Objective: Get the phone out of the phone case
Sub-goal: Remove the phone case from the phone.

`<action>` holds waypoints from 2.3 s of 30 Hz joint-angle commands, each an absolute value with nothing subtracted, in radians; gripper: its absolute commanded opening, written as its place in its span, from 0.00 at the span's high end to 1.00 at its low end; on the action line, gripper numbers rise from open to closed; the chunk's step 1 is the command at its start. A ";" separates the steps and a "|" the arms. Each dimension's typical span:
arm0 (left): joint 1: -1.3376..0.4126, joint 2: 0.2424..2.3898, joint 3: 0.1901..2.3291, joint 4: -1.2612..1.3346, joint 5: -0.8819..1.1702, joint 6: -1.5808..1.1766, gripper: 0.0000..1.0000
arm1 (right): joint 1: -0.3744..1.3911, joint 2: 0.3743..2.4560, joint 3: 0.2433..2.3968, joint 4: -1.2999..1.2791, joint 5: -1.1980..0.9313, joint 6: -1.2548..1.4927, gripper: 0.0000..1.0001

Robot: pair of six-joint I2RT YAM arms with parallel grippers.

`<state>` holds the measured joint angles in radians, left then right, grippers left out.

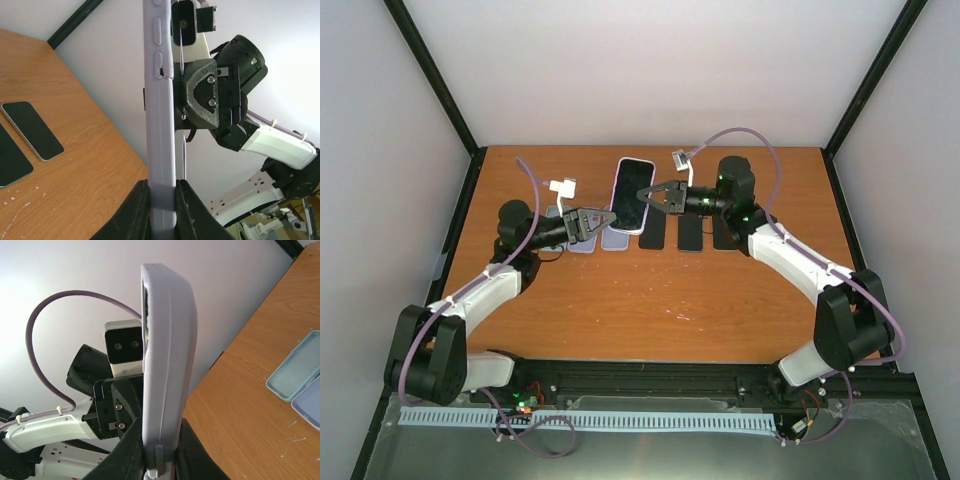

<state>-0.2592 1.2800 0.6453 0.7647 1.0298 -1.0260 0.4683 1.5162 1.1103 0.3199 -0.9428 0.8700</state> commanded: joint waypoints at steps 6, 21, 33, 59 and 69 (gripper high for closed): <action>-0.264 1.222 0.727 0.603 1.053 -0.801 0.48 | 0.408 1.412 1.062 0.441 -0.972 0.959 0.97; -0.292 1.221 0.719 0.626 1.096 -0.791 0.53 | 0.389 1.410 1.025 0.592 -1.026 1.002 0.97; -0.307 1.273 0.732 0.594 1.052 -0.781 0.62 | 0.389 1.410 1.019 0.609 -1.036 0.994 0.97; -0.307 1.302 0.713 0.632 1.069 -0.817 0.68 | 0.393 1.405 1.013 0.624 -1.069 0.975 0.97; -0.305 1.310 0.696 0.605 1.031 -0.815 0.70 | 0.420 1.405 0.994 0.734 -1.104 1.055 0.97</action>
